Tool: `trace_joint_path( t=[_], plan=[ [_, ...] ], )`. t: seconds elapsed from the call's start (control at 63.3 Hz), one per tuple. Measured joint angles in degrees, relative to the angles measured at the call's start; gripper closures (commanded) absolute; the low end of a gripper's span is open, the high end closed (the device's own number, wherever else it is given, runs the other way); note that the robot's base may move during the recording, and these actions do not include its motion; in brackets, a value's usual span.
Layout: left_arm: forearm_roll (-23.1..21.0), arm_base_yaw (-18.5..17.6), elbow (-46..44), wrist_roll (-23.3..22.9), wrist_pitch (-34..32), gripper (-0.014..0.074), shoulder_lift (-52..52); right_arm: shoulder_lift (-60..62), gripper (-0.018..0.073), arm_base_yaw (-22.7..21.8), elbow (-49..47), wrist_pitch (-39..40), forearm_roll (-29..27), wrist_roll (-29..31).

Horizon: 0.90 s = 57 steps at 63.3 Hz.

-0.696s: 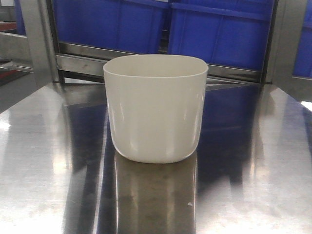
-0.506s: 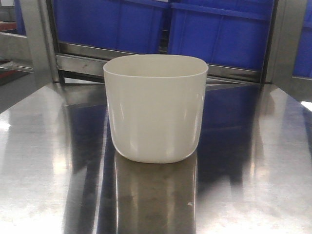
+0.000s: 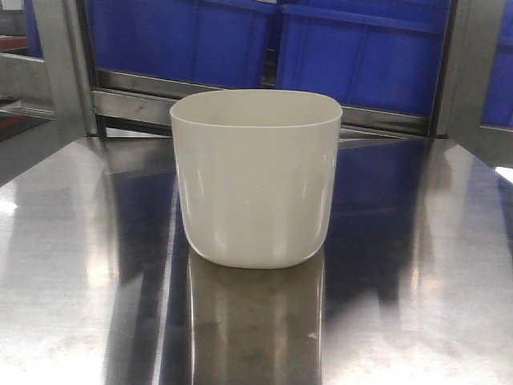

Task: Move white bin to right shelf second layer

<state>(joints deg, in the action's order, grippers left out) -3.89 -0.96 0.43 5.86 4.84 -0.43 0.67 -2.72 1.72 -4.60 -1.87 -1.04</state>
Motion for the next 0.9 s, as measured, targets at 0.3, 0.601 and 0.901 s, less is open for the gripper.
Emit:
trace_joint_path(
  t=[0.3,0.601,0.901],
  plan=[
    [0.0,0.0,0.0,0.0,0.0,0.0512,0.0,0.0,0.0502,0.0,-4.2,-3.7,0.0,0.0],
    [0.0,0.0,0.0,0.0,0.0,0.0512,0.0,-10.2,0.0502,0.0,-14.7,-7.0,-0.1,0.0],
    [0.0,0.0,0.0,0.0,0.0,0.0512,0.0,-29.0,0.0502,0.0,-25.9,-16.0,-13.9,0.0]
  ],
)
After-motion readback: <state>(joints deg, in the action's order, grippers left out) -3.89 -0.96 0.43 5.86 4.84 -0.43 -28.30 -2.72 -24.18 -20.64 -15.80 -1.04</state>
